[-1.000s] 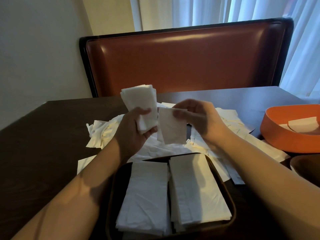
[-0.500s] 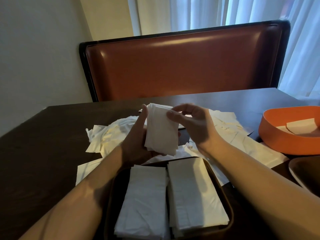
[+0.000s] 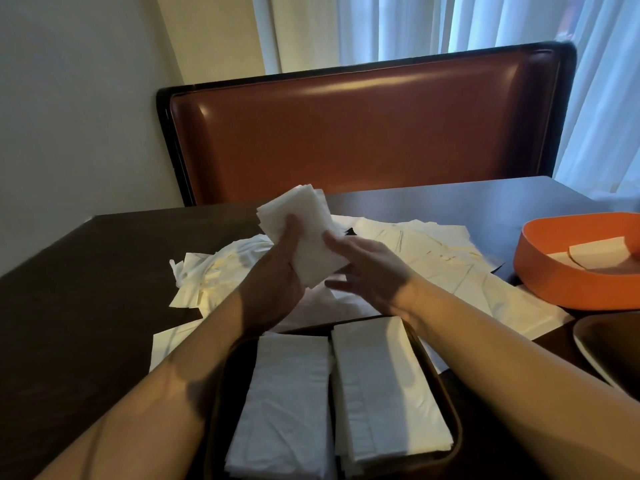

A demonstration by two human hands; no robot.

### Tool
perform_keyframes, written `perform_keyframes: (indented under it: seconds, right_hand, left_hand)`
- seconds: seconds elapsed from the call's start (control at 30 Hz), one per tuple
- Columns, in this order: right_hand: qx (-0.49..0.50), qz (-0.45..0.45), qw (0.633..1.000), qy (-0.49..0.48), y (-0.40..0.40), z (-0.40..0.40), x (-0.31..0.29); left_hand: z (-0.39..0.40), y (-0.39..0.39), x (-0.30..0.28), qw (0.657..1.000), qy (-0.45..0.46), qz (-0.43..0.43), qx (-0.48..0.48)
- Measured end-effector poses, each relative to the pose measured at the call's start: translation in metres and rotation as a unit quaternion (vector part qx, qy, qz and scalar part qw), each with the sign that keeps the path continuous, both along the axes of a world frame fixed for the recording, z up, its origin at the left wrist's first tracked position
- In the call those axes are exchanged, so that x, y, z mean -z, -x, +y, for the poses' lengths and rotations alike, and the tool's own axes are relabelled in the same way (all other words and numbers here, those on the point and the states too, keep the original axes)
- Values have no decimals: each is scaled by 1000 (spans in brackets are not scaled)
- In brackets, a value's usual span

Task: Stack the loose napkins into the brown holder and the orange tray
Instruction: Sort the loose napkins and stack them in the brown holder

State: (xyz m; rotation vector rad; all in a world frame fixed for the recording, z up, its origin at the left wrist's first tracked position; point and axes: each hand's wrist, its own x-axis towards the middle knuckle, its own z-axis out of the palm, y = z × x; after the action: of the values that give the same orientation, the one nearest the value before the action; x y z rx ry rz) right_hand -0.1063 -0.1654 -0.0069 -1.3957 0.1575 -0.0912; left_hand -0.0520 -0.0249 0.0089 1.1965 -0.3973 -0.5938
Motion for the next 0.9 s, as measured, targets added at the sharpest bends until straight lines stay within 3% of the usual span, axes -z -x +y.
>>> perform_keyframes:
  seconds: [0.07,0.2,0.3,0.37,0.5,0.67,0.8,0.9]
  right_hand:
    - [-2,-18,998,55,1,1,2]
    - [100,-80,986,104,0,-13,2]
    - [103,-124,962,219,1,-32,3]
    - [76,-119,944,299,4,-39,5]
    - [45,-66,960,267,5,-44,11]
    - [67,-41,931,356,3,-43,17]
    - [79,-45,926,366,-1,-45,24]
    - [88,-55,944,312,-3,-45,25]
  left_hand:
    - [-2,0,1,999,-14,-25,-14]
    - [1,-12,7,994,24,-103,-38]
    - [6,-20,14,981,-32,-186,-48]
    - [7,-23,18,977,-78,-195,-50]
    - [5,-26,23,972,-134,-187,-56]
    - [4,-24,25,941,-208,-267,-31]
    - [1,-28,28,920,-235,-309,-50]
    - [3,-26,23,936,-209,-275,-72]
